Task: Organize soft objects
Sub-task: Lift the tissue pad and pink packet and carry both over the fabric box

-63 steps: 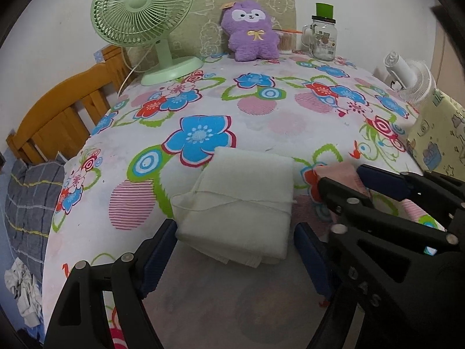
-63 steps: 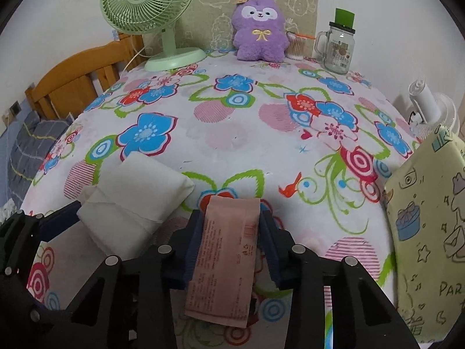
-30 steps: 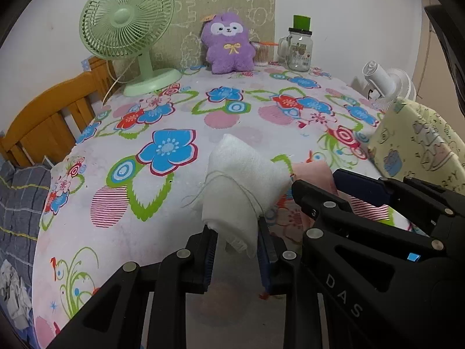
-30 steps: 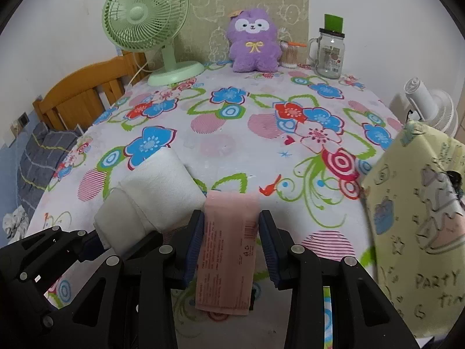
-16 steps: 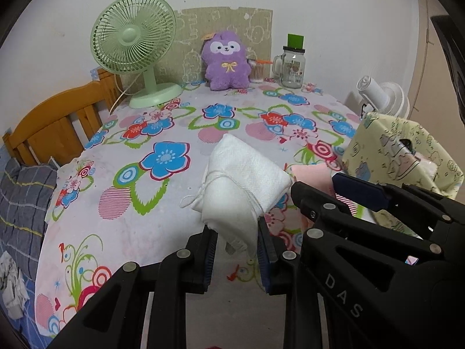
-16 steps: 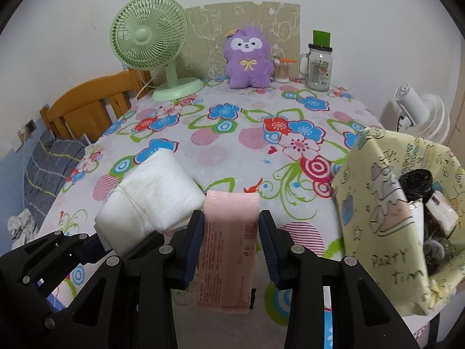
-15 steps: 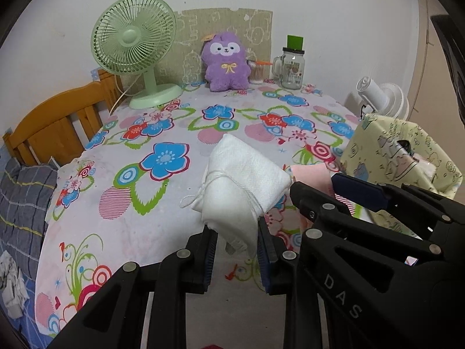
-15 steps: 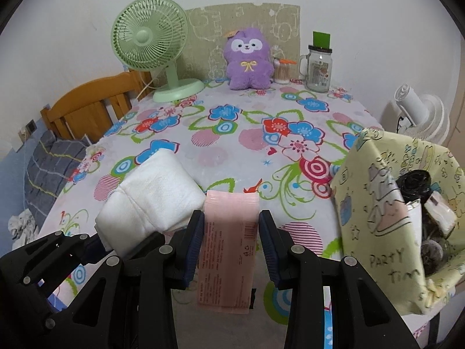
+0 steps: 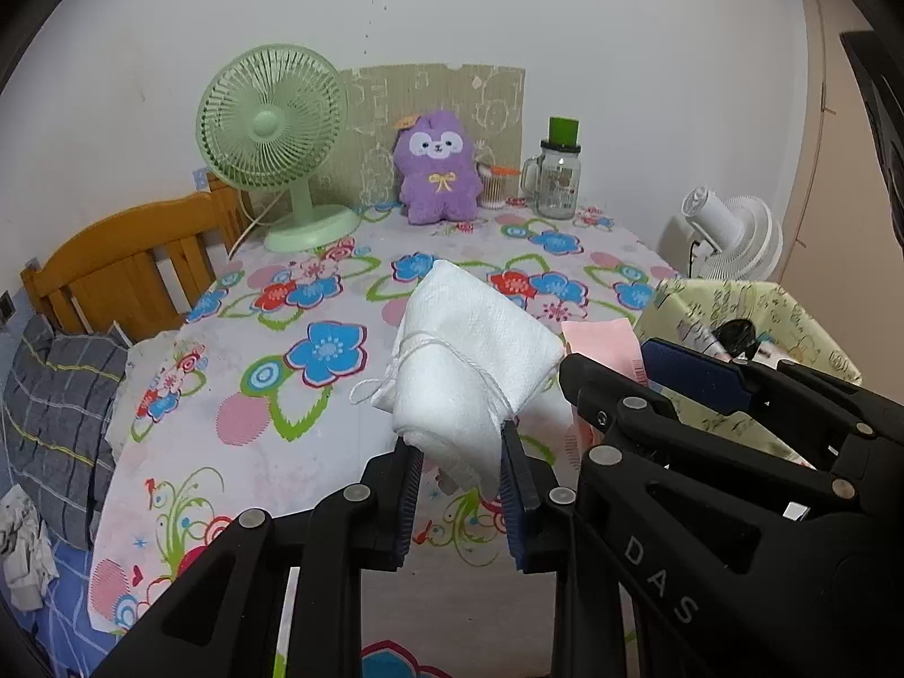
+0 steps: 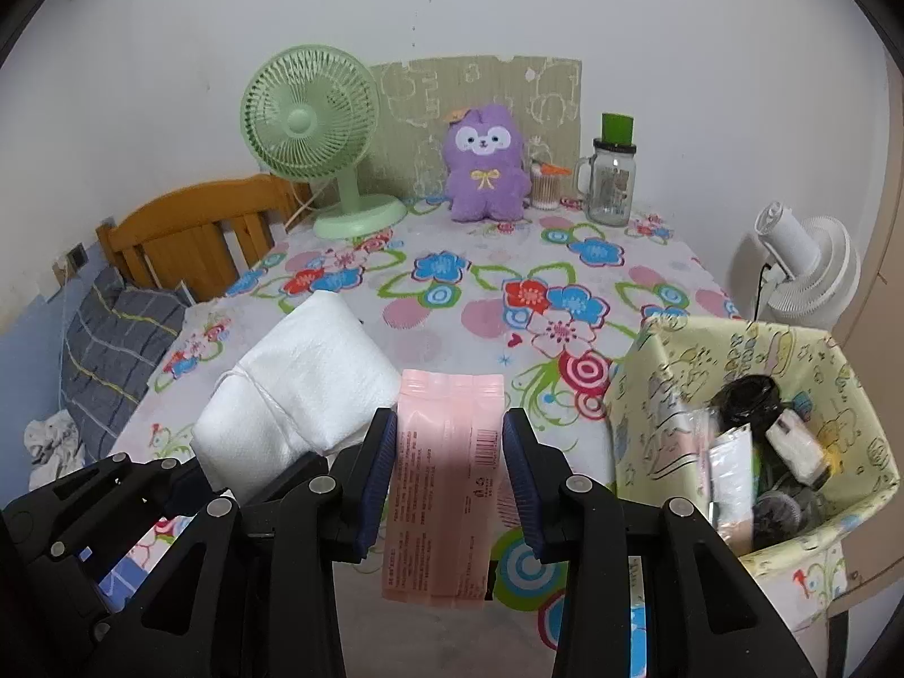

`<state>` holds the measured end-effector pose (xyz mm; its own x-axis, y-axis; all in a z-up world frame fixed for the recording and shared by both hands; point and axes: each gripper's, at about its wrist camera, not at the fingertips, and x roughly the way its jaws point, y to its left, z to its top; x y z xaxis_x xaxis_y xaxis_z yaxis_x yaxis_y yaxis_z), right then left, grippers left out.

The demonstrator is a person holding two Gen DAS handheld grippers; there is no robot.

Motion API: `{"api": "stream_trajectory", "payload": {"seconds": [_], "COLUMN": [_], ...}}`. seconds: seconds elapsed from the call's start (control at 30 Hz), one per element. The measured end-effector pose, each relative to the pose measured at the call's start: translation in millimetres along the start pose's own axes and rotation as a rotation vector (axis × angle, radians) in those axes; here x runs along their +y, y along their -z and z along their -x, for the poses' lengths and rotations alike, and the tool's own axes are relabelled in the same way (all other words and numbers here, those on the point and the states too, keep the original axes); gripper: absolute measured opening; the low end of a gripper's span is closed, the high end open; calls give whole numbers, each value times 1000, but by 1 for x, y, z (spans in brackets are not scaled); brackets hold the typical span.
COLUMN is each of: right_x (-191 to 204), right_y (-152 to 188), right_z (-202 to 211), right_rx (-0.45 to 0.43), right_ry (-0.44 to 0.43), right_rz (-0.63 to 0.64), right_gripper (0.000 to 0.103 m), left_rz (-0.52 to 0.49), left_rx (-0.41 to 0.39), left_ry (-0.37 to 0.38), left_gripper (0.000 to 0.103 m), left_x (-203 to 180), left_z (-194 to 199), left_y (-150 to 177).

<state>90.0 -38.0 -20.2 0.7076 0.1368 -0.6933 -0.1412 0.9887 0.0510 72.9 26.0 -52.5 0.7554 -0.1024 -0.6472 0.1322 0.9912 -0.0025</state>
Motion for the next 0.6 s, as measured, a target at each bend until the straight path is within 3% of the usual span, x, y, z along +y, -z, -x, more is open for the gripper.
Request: {"api": "stream_trajectory", "payload": {"seconds": [0.6], "right_x": [-29], "right_y": [-27], "right_z": [49], "right_rx": [-71], "right_ry": [-3], "right_rz": [9], "right_gripper": [42], "left_rz": [-12], "left_rx": [-64], "left_ry": [-6], "left_gripper": [25], "left_x": [-35], "left_z": [35], "left_y": [-29]}}
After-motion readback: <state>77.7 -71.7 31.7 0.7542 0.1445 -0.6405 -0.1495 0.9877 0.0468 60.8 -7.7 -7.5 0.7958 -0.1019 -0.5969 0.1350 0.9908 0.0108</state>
